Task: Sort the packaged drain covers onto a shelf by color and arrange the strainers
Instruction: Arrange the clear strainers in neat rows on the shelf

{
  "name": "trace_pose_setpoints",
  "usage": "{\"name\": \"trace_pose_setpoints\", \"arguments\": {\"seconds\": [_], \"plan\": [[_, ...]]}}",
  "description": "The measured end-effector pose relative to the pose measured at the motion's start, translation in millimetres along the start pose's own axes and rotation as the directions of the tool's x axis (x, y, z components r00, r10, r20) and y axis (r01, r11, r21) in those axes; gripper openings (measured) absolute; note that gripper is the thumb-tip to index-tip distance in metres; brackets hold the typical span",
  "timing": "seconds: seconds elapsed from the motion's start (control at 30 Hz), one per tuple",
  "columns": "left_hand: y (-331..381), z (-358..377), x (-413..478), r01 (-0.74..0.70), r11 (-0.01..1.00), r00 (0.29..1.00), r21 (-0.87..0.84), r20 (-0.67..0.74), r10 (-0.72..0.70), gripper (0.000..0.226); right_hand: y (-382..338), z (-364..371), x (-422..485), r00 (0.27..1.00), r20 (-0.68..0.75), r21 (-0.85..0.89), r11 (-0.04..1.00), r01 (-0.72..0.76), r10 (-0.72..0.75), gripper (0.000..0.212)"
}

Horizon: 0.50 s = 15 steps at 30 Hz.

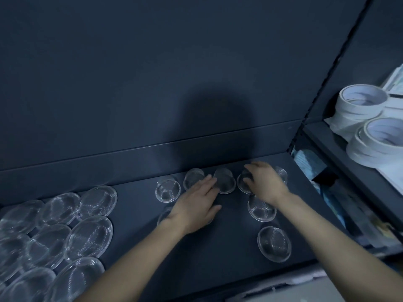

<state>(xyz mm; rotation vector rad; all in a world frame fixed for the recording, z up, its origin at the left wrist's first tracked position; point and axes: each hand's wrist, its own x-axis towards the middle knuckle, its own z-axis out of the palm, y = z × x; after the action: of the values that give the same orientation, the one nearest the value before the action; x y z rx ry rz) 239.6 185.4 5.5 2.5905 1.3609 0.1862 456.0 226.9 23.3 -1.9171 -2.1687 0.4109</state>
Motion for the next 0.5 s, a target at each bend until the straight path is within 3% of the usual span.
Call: {"name": "trace_pose_setpoints", "arguments": {"seconds": [0.13, 0.3, 0.5], "plan": [[23.8, 6.3, 11.0, -0.059, 0.992, 0.998, -0.113, -0.030, 0.056, 0.044, 27.1, -12.8, -10.5, 0.994, -0.107, -0.007, 1.000, -0.004, 0.003, 0.042], [53.8, 9.6, 28.0, -0.104, 0.980, 0.995, -0.171, -0.008, 0.104, 0.053, 60.6, -12.7, -22.4, 0.992, 0.039, -0.036, 0.992, -0.119, 0.120, 0.056], [80.1, 24.1, 55.1, -0.034, 0.973, 0.993, -0.227, 0.104, 0.059, 0.064, 73.3, -2.6, -40.6, 0.988, -0.005, 0.037, 0.987, -0.155, 0.155, 0.055]]}}
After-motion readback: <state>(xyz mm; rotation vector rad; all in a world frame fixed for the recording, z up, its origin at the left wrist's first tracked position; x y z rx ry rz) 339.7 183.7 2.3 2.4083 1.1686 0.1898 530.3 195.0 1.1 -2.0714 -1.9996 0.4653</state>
